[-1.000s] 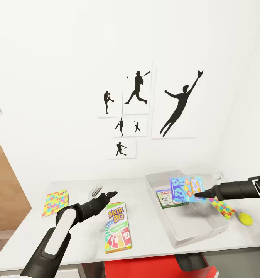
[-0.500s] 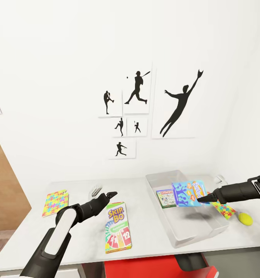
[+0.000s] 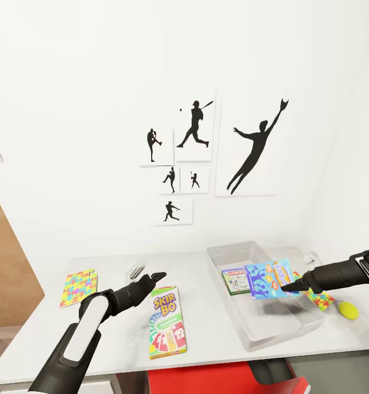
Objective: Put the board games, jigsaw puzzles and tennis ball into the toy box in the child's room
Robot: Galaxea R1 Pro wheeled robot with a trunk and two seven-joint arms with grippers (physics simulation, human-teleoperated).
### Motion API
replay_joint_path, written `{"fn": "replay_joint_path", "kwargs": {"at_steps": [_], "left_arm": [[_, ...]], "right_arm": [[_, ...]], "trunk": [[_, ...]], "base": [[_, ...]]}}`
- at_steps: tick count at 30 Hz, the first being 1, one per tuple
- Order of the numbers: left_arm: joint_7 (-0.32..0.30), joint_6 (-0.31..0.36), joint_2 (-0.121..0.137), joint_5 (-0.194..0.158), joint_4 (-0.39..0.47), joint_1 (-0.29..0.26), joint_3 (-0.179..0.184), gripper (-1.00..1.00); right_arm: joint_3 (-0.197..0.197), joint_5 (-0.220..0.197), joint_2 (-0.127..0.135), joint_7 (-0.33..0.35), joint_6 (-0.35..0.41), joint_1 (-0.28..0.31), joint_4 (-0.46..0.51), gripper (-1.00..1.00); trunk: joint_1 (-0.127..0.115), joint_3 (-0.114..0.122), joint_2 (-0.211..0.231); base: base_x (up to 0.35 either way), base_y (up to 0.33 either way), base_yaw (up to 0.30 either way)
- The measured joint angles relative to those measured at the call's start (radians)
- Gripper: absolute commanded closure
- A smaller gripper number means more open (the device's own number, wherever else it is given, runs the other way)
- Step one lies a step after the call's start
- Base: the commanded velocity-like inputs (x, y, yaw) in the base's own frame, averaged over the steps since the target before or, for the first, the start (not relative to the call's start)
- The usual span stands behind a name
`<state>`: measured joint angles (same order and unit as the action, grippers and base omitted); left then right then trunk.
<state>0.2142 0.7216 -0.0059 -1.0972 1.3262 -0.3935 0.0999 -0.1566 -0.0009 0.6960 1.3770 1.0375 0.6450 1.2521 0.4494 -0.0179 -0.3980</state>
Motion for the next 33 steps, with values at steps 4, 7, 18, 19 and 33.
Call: {"fn": "replay_joint_path", "kwargs": {"at_steps": [4, 7, 18, 19, 33], "left_arm": [[0.001, 0.0, 0.0, 0.0, 0.0, 0.0, 0.0, -1.0], [0.002, 0.0, 0.0, 0.0, 0.0, 0.0, 0.0, -1.0], [0.004, 0.0, 0.0, 0.0, 0.0, 0.0, 0.0, -1.0], [0.004, 0.0, 0.0, 0.0, 0.0, -0.001, 0.0, -1.0], [0.004, 0.0, 0.0, 0.0, 0.0, 0.0, -0.001, -1.0]], "right_arm": [[-0.002, 0.008, 0.001, -0.002, 0.0, -0.001, 0.0, 1.0], [-0.004, 0.017, 0.002, -0.003, 0.0, -0.002, 0.001, 1.0], [-0.022, 0.076, -0.002, -0.009, 0.001, -0.003, 0.001, 1.0], [-0.026, 0.084, -0.003, -0.009, 0.0, -0.003, 0.0, 1.0], [-0.045, 0.114, -0.014, -0.011, 0.001, 0.003, -0.004, 1.0]], "trunk": [[0.0, 0.0, 0.0], [0.0, 0.0, 0.0], [0.0, 0.0, 0.0], [0.0, 0.0, 0.0], [0.0, -0.009, 0.001]], "base": [[0.0, 0.0, 0.0], [0.0, 0.0, 0.0], [0.0, 0.0, 0.0], [0.0, 0.0, 0.0], [0.0, 0.0, 0.0]]}}
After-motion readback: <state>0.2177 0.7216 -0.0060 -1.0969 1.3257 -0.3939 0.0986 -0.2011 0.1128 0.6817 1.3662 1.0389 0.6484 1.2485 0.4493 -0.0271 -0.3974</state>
